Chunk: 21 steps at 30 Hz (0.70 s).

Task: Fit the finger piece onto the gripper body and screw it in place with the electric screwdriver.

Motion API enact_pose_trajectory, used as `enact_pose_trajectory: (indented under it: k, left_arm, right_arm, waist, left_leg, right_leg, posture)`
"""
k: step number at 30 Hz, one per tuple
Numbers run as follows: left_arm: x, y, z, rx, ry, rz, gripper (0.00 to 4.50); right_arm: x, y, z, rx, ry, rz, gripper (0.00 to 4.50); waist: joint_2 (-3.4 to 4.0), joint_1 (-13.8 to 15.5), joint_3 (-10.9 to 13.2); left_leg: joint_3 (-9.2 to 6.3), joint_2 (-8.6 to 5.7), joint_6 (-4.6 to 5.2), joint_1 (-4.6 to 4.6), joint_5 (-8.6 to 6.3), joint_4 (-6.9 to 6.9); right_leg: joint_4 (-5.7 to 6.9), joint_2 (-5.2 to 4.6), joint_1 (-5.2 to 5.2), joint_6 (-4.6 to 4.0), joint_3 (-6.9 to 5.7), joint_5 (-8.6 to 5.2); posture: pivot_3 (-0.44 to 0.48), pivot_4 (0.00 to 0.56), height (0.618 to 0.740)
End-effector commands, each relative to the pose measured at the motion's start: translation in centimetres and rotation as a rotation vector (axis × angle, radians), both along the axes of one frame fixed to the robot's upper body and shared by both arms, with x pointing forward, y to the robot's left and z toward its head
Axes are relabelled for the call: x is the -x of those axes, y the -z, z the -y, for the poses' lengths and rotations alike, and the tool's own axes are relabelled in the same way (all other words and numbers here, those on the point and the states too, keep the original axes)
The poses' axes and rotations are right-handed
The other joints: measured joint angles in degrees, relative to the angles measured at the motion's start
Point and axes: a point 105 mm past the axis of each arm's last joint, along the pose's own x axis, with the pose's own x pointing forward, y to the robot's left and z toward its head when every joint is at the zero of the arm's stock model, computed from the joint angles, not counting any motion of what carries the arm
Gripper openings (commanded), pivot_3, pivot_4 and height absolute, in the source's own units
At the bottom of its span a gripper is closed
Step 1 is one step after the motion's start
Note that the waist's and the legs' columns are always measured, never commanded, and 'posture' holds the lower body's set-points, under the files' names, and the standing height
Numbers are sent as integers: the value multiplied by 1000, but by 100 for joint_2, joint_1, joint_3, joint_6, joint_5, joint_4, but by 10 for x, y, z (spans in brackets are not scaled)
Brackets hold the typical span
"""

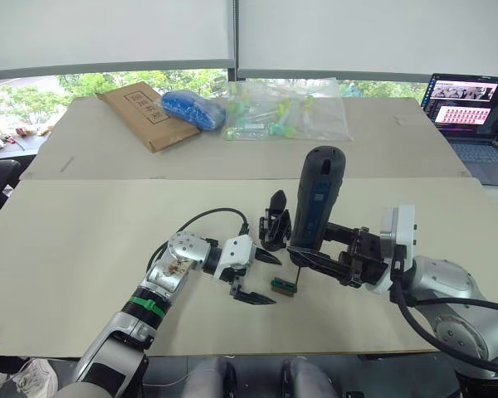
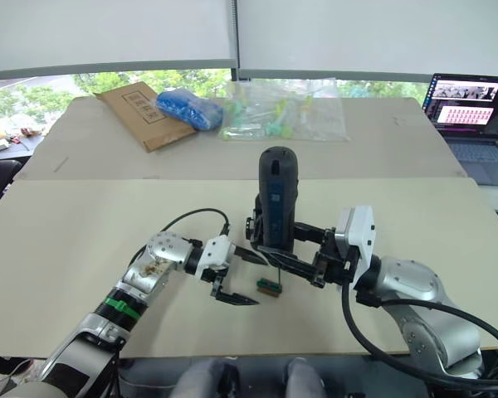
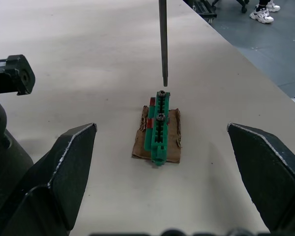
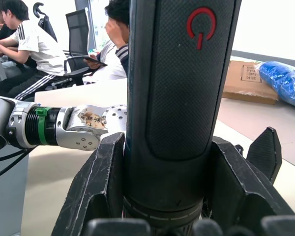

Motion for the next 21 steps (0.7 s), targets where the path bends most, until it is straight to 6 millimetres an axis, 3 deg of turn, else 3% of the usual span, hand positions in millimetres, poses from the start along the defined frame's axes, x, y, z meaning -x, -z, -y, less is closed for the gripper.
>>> enact_pose_trajectory:
  k: [1, 21]
  left_arm:
    - [1, -9, 4, 16, 30, 36, 4500]
    - [1, -10, 4, 15, 30, 40, 4500]
  right_arm:
    - [8, -13, -3, -17, -26, 78, 1880]
    - [5, -7, -1, -11, -28, 69, 1880]
  waist:
    - [0, 0, 0]
    - [0, -1, 0]
  left_leg:
    - [0, 0, 0, 0, 0, 0]
    - [0, 0, 0, 0, 0, 0]
  right_leg:
    - [0, 0, 0, 0, 0, 0]
    - [0, 0, 0, 0, 0, 0]
  posture:
    - [0, 150, 740]
    - [0, 150, 740]
